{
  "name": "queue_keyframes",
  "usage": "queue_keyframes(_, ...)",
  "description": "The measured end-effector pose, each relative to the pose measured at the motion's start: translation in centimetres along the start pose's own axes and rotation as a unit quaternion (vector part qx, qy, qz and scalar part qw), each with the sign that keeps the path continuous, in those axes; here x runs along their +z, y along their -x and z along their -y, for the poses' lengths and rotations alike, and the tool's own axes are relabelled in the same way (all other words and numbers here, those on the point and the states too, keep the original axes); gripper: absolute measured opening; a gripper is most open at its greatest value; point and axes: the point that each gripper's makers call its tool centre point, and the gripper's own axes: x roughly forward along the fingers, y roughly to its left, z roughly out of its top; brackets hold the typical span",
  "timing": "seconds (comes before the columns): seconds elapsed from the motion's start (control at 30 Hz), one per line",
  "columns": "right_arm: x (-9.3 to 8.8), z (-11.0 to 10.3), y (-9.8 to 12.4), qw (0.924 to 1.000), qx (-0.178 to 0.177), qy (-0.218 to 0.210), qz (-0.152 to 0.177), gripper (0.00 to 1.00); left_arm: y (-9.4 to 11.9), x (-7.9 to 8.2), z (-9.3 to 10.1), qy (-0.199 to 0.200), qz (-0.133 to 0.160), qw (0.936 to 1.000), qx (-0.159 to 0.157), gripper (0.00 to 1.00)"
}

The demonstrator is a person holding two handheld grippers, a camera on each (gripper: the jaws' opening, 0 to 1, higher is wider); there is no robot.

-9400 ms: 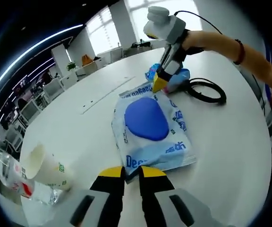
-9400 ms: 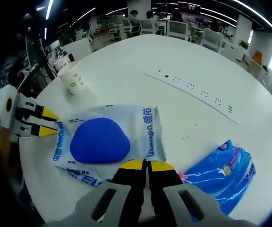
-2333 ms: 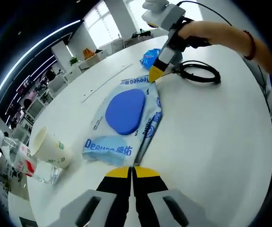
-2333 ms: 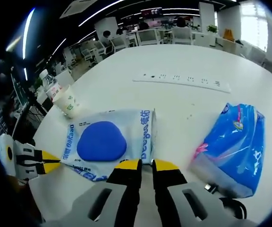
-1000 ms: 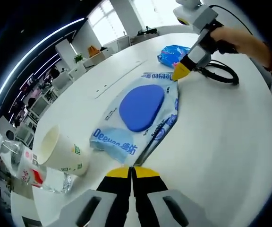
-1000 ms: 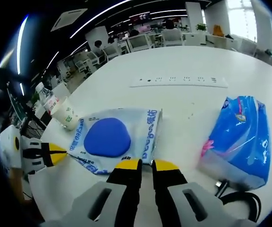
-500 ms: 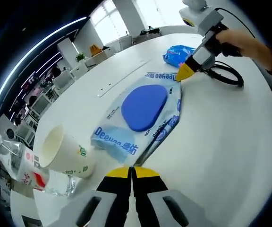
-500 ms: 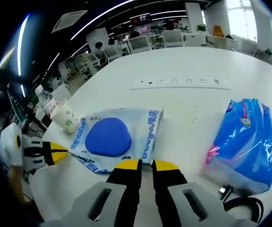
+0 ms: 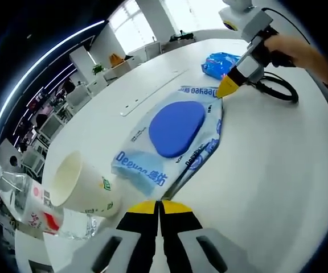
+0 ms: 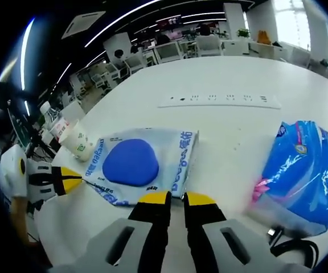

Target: Arrange the tabletop items into an orderly group along one side of the table until the central work area is clear of visible clutter.

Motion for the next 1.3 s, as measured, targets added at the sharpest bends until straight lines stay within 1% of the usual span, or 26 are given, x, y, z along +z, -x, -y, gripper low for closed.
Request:
queue_keyframes(0.37,0.2,0.2,-0.3,1.0,-0.003,0.003,-0.002,0.08,-0.2,0.1,-0.2,-0.005,-0.001,1.0,-0.002,0.0)
queue_keyframes(0.53,0.3,0.3,-0.4,1.0,0.0,-0.006,-0.002,0.08,-0.2,0.1,-0.3,-0.008,-0.002,1.0,-0.003,0.0)
queue_keyframes(0.6,0.3,0.4,-0.5,1.0,0.002,-0.007,-0.002,0.09,-0.2,0.0,-0.3,-0.011,-0.005,0.9999,-0.002,0.0)
queue_keyframes(0.73,0.4,0.4,-0.5,1.0,0.004,-0.008,0.001,0.1,-0.4,-0.8,-0.5,-0.016,-0.018,0.9997,-0.001,0.02)
queue_keyframes(0.8,0.4,0.4,-0.6,1.0,0.006,-0.008,0.002,0.12,-0.4,-1.0,-0.6,-0.015,-0.019,0.9997,-0.002,0.06)
queue_keyframes(0.9,0.5,0.3,-0.6,0.9998,0.013,-0.015,0.007,0.16,-0.1,-0.9,-0.4,0.002,-0.01,0.9999,-0.011,0.08)
queue_keyframes(1.0,0.5,0.2,-0.7,0.9997,0.015,-0.018,0.007,0.17,0.0,-0.8,-0.4,0.002,-0.005,0.9999,-0.011,0.1)
queue_keyframes(1.1,0.5,0.3,-0.7,0.9998,0.014,-0.015,0.008,0.21,0.4,-0.6,-0.2,0.007,0.002,0.9998,-0.016,0.14)
queue_keyframes(1.2,0.5,0.0,-0.6,0.9996,0.021,-0.015,0.013,0.28,0.9,-0.2,0.1,0.013,0.017,0.9995,-0.025,0.21)
queue_keyframes(1.3,0.0,-0.5,-0.7,0.9992,0.035,-0.018,0.006,0.32,1.5,0.1,0.3,0.016,0.03,0.999,-0.029,0.29)
